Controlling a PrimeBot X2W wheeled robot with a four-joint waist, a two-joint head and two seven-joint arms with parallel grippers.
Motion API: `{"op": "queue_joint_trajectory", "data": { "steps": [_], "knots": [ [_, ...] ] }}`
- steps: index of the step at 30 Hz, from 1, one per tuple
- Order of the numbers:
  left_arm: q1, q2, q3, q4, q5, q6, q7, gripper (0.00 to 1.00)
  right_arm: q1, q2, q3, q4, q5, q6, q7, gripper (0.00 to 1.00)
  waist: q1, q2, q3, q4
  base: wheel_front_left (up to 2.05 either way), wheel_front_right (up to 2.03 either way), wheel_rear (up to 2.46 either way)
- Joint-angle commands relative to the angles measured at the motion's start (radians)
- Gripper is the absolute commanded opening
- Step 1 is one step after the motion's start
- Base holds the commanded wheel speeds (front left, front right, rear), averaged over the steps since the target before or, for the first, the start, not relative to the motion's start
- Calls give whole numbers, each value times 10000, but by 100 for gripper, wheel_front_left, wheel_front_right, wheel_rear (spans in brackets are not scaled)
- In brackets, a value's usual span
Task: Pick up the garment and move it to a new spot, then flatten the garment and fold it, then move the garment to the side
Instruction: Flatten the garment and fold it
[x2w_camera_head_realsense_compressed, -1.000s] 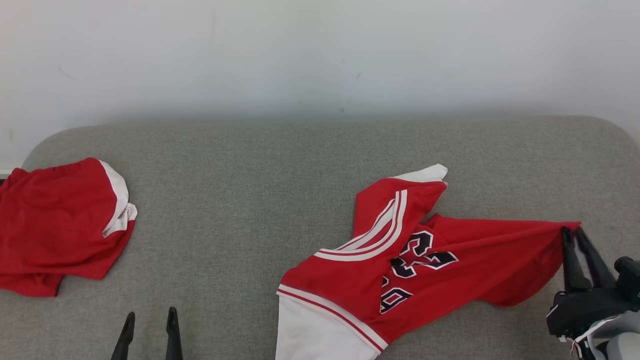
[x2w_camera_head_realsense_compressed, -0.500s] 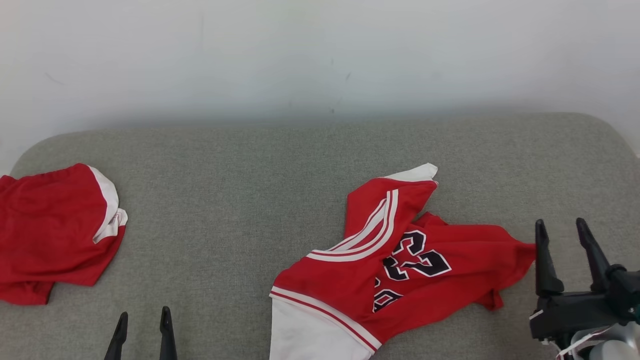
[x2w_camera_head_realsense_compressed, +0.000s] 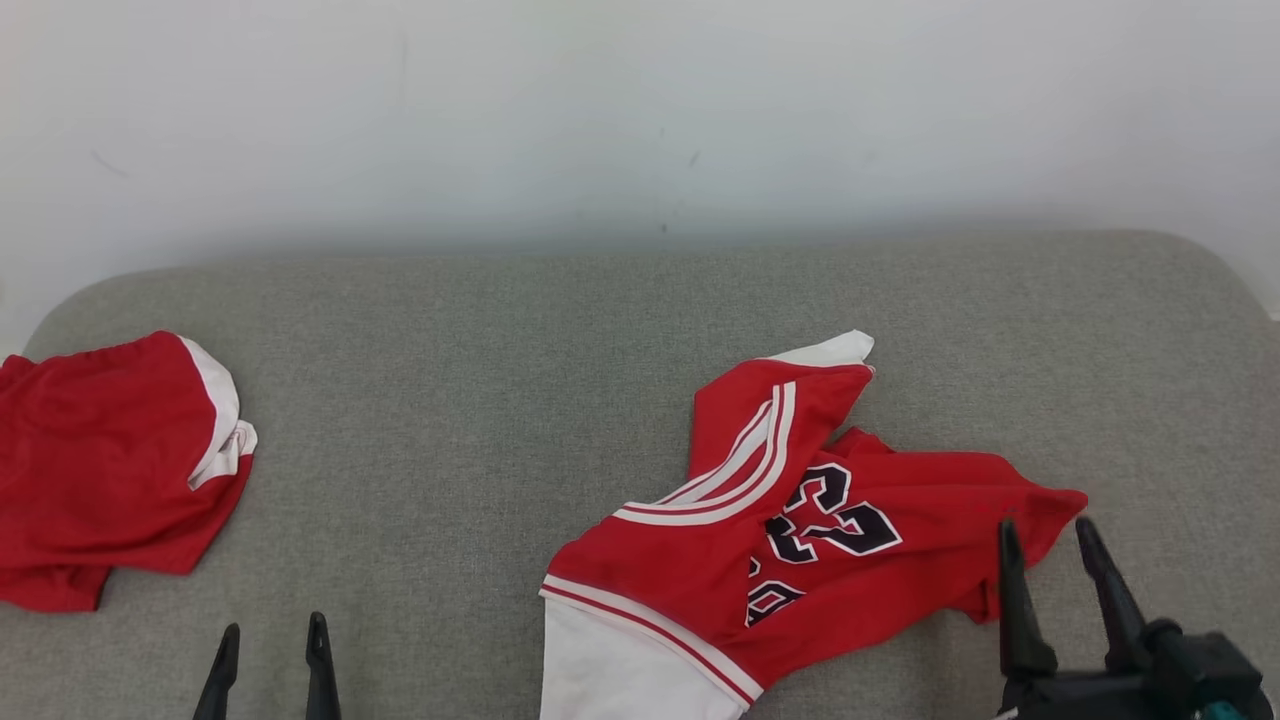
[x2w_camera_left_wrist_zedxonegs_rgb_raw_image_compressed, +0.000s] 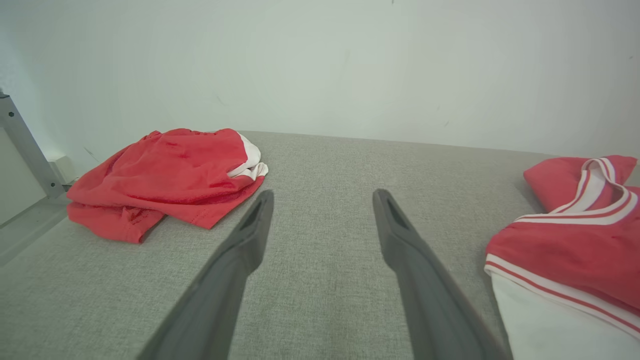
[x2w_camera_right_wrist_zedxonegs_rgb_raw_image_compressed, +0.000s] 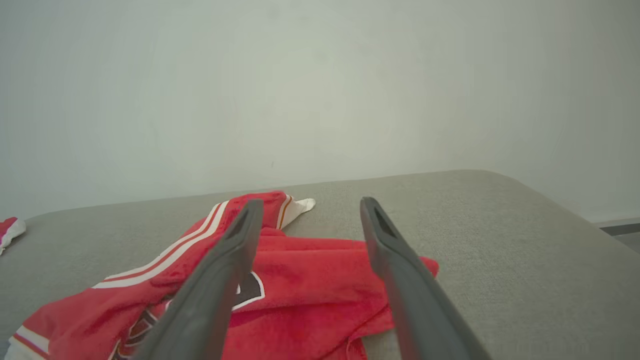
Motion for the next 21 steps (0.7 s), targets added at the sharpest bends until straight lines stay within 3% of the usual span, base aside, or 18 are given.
{"op": "queue_joint_trajectory", "data": {
  "steps": [1, 14, 21],
  "knots": [
    [60, -12, 61, -22, 115, 11, -30, 100, 335, 173, 8, 27, 97, -22, -12, 100, 1, 0, 4, 26, 0, 0, 0],
    [-1091, 126, -243, 462, 282, -294, -30, 100, 286, 479, 455, 327, -32, -22, -13, 100, 1, 0, 359, -473, 0, 0, 0],
    [-2868, 418, -1524, 1796, 66, -395, -30, 100, 12, 524, 647, 621, -46, -22, -14, 100, 1, 0, 847, -1152, 0, 0, 0]
  ]
}}
